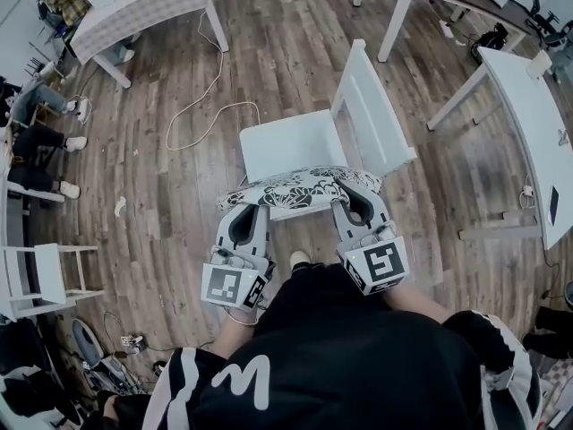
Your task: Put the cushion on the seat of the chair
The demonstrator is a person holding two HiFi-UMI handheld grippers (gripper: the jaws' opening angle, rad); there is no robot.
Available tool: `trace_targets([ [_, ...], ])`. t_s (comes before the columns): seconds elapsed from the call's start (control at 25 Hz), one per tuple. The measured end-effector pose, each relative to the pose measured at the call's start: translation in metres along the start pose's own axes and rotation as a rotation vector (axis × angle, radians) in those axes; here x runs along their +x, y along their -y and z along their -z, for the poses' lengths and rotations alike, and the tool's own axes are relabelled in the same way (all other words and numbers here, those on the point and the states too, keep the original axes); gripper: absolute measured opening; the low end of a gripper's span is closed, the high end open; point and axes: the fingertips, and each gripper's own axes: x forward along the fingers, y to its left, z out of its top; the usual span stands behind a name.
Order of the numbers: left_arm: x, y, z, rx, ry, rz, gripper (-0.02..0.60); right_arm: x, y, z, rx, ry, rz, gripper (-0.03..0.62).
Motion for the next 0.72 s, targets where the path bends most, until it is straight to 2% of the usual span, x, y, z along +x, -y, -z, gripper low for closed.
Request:
trace_targets([
  [0.44, 0.015, -0.011, 0.008, -0.039, -0.028, -0.078, 0.003, 0.033, 0.023, 0.000, 0.028, -0.025, -0.054, 0.031],
  [0.72, 0.020, -0.011, 0.014, -0.037, -0.055, -0.094, 0.003, 0.072, 0.040, -0.008, 0.019, -0.002, -0.055, 0.031],
])
